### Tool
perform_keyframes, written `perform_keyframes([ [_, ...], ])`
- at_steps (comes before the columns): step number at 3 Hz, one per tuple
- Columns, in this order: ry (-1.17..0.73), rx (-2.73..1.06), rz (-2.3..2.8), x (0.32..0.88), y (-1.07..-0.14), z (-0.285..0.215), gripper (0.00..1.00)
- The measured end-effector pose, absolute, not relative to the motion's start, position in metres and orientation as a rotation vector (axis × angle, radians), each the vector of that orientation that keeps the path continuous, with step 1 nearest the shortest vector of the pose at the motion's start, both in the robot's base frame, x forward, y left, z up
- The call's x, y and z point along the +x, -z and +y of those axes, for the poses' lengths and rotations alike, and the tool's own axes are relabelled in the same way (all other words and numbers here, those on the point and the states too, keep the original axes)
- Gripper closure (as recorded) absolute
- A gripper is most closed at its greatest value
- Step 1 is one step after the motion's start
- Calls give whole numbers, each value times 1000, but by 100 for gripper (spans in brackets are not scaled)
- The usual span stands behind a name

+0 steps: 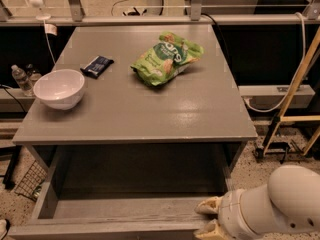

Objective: Open top drawer

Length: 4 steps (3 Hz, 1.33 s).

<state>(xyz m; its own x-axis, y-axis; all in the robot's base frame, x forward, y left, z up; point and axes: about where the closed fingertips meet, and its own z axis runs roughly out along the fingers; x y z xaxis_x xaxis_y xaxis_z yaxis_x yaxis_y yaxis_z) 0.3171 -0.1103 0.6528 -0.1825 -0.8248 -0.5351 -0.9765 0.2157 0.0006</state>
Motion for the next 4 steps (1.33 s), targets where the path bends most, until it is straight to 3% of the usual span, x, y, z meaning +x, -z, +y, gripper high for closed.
perform_keyframes([
  [3, -478, -1640, 2133, 284, -651, -122, 100],
  [4, -475, -1643, 2132, 284, -652, -122, 84],
])
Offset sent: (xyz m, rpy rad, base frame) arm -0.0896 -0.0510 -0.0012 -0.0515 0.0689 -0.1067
